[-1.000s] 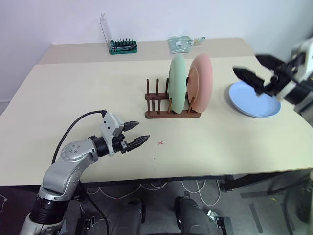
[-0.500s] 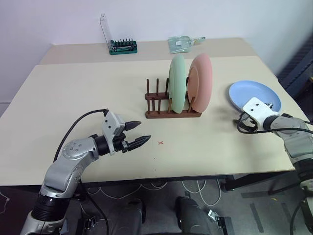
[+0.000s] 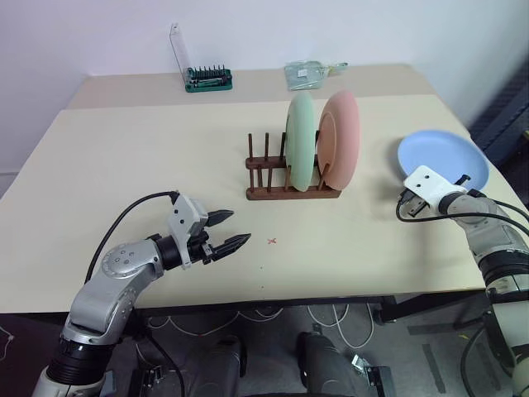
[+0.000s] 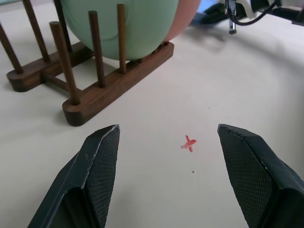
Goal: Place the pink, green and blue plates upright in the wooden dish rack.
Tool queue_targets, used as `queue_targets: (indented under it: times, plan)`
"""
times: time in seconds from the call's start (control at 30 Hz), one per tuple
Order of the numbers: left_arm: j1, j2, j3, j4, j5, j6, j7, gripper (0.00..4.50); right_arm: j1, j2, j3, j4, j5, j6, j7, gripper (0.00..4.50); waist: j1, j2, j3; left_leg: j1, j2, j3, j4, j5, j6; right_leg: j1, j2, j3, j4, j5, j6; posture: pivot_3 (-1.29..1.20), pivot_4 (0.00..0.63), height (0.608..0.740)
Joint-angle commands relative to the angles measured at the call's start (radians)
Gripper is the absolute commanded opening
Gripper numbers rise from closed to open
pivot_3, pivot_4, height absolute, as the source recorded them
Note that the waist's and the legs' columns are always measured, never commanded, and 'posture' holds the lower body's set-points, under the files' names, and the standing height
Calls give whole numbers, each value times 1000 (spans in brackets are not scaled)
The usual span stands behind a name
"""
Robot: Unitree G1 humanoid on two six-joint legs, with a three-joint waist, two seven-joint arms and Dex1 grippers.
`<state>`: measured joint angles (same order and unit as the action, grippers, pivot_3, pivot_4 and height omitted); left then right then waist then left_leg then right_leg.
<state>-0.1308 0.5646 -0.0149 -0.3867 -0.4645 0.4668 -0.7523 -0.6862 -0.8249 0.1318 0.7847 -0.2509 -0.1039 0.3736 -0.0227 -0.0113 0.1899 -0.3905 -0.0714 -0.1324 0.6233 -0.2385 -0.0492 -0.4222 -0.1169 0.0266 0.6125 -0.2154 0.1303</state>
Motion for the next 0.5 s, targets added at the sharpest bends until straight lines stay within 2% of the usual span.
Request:
queue_targets:
  times: [0.03,0.13,0.23,0.37,0.5]
  plan:
    - [-9,7,25,-21,1,-11,6,3401,-45,-8,-105,-254,24,45,-79,65,-3,2,0,0,0,0,0,0,0,-1,0,0,1,0,0,0,150,740]
    - [-9,9,27,-16,0,-11,8,3401,-70,32,-176,-437,102,66,-70,65,-1,2,0,0,1,0,-1,0,0,-2,1,0,1,0,0,0,150,740]
    - [-12,12,29,-5,1,-13,5,3401,-169,118,-261,-626,299,149,-11,65,-2,2,0,0,1,0,-1,0,0,-1,1,0,1,0,0,0,150,740]
    - [-21,17,41,19,8,-22,7,3401,-233,255,-283,-928,701,434,127,65,6,1,0,0,1,-2,-1,0,0,-1,1,-1,1,0,0,0,150,740]
    - [-16,27,70,39,16,-32,14,3401,-255,389,-286,-1110,979,629,89,65,7,1,0,-1,1,-4,-1,0,0,-1,1,-2,1,0,0,0,150,740]
